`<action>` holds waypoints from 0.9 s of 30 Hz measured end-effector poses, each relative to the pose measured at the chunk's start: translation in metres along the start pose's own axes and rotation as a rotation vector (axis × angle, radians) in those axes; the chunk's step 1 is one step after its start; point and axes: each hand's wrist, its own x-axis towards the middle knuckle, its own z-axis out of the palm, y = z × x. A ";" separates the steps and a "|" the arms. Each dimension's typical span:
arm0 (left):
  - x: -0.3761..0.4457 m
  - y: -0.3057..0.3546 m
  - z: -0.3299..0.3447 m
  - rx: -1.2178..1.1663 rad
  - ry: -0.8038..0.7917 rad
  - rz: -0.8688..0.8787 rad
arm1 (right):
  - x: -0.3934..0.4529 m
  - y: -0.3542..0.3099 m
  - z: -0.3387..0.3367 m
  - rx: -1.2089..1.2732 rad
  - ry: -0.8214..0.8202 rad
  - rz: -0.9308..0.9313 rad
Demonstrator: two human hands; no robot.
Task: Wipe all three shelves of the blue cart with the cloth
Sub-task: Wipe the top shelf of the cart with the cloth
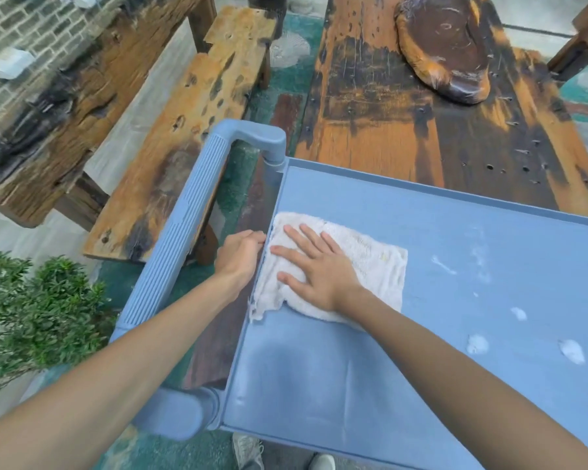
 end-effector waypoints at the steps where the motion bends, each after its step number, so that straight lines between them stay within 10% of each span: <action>1: 0.000 -0.001 0.001 0.008 -0.001 0.011 | 0.013 0.008 -0.003 -0.001 0.010 0.047; 12: -0.025 -0.031 0.014 0.158 0.086 0.208 | 0.096 0.043 -0.023 0.021 0.021 0.327; 27: -0.013 -0.040 0.023 0.030 0.000 0.140 | -0.045 -0.032 0.012 -0.041 -0.021 0.026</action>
